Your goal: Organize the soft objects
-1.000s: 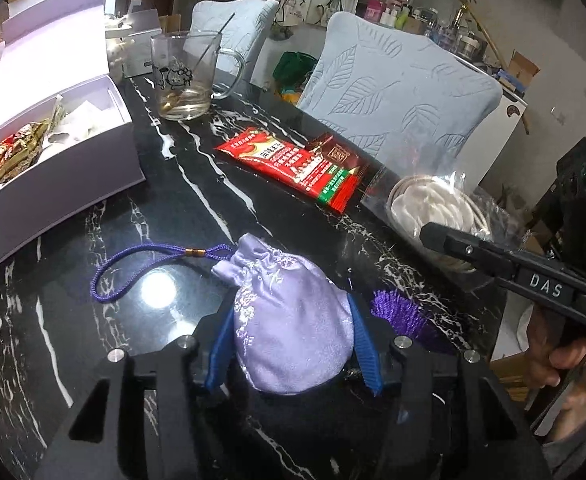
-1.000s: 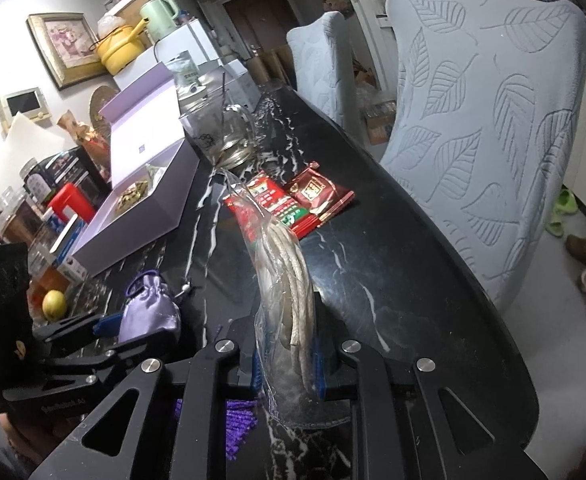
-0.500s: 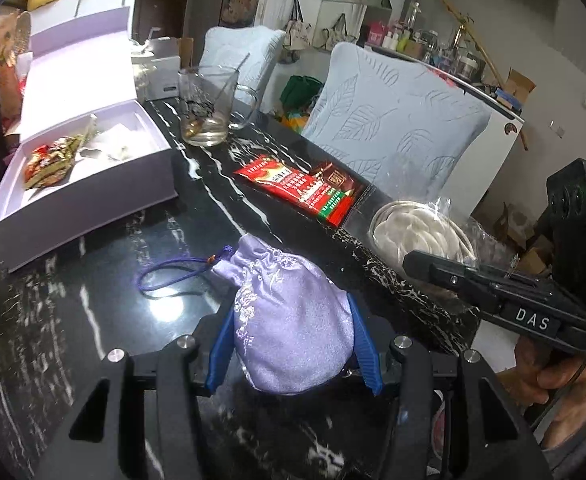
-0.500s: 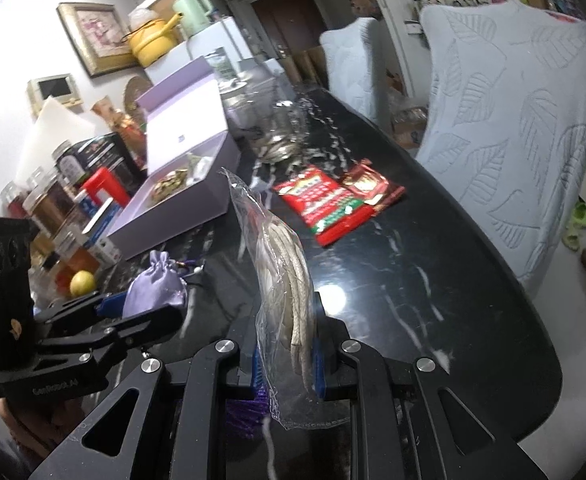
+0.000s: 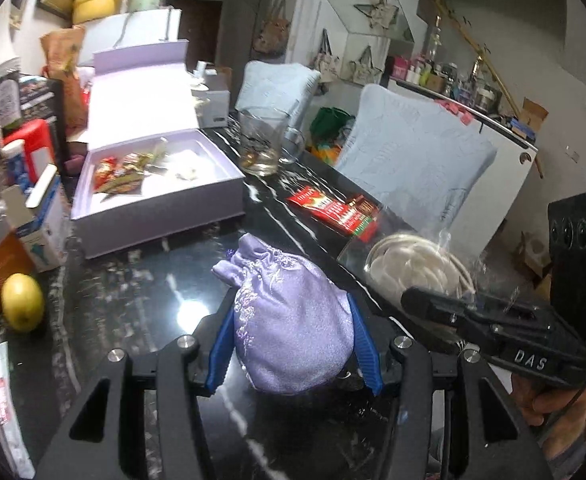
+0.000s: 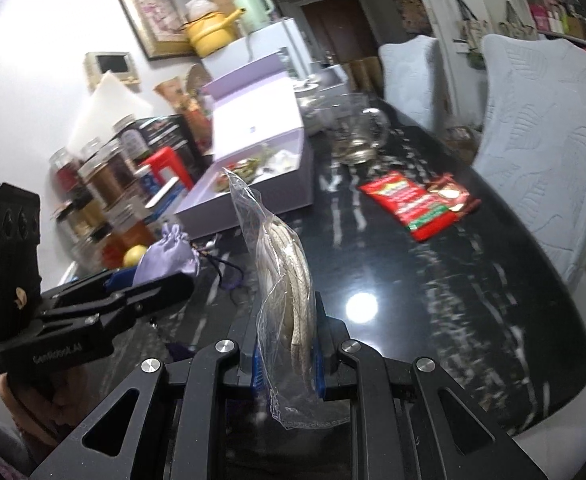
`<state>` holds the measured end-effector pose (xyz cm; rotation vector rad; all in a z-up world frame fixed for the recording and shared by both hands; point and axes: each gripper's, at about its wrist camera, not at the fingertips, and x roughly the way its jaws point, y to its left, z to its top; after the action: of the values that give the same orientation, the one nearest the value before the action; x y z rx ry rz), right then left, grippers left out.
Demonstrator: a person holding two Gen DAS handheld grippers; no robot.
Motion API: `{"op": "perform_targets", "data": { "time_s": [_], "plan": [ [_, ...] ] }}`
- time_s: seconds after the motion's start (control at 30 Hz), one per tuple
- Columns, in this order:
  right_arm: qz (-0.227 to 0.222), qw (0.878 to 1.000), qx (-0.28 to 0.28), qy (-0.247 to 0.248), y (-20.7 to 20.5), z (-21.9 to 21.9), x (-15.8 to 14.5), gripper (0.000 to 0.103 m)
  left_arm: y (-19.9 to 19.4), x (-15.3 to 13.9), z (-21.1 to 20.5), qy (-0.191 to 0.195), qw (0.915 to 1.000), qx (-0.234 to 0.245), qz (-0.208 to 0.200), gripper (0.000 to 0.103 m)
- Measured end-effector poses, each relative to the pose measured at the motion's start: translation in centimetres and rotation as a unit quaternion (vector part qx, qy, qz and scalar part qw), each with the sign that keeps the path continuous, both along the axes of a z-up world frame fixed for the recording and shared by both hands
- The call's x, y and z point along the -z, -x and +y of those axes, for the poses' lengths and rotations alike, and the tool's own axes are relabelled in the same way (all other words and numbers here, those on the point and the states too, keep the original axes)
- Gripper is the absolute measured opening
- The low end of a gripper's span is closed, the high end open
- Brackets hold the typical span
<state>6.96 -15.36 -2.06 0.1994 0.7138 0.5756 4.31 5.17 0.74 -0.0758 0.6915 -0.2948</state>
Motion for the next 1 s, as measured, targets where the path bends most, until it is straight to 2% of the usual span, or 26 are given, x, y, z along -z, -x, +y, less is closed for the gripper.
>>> {"op": "perform_targets", "data": {
  "time_s": [0.33, 0.57, 1.0],
  "plan": [
    [-0.018, 0.999, -0.049, -0.007, 1.6, 3.8, -2.0, 0.019, 2.1, -3.5, 2.9, 0.0, 0.9985, -0.026, -0.047, 0.052],
    [-0.049, 0.996, -0.074, -0.002, 1.7, 5.8, -4.2, 0.019, 1.9, -5.5, 4.1, 0.005, 0.9969, -0.033, -0.071, 0.052],
    [-0.086, 0.99, -0.11, 0.005, -1.5, 8.5, -8.0, 0.019, -1.8, -7.8, 5.8, 0.015, 0.9953, -0.037, -0.089, 0.052]
  ]
}}
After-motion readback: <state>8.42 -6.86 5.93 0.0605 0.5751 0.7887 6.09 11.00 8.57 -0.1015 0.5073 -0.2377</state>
